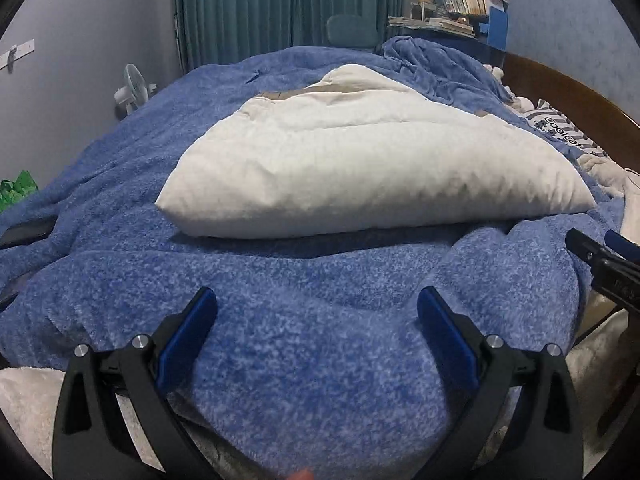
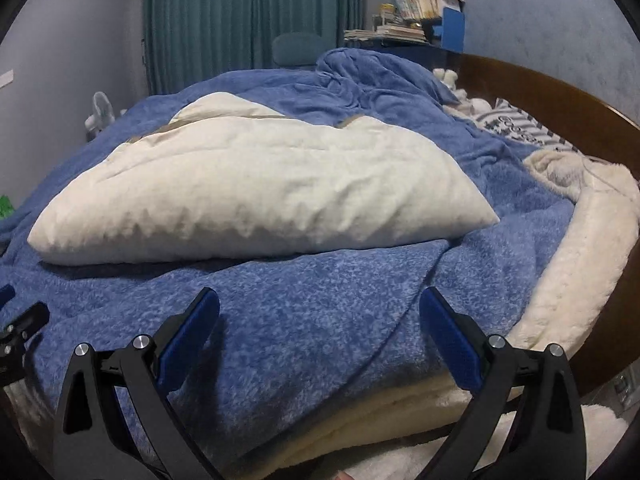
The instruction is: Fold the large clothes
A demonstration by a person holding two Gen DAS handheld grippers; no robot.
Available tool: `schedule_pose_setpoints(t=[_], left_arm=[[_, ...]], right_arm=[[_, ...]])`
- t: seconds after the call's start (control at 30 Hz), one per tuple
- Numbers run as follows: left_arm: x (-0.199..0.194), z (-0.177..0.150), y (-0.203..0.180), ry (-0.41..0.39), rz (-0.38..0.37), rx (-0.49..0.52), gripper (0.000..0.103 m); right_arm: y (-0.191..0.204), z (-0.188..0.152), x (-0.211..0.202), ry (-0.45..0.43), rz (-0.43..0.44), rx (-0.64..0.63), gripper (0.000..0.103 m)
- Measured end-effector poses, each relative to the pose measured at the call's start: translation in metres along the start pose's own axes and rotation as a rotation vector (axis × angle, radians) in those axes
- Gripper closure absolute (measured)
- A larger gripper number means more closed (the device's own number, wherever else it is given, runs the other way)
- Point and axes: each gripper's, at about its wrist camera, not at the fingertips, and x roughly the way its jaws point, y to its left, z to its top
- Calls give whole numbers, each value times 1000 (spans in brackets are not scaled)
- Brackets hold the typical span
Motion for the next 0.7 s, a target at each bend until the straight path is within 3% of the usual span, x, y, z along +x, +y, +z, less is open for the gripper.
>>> schedule_pose_setpoints(t=[0.7], left_arm=[[7, 3, -3, 0, 15, 23, 7]], right_arm=[[-4, -2, 2, 2, -6, 9, 7]])
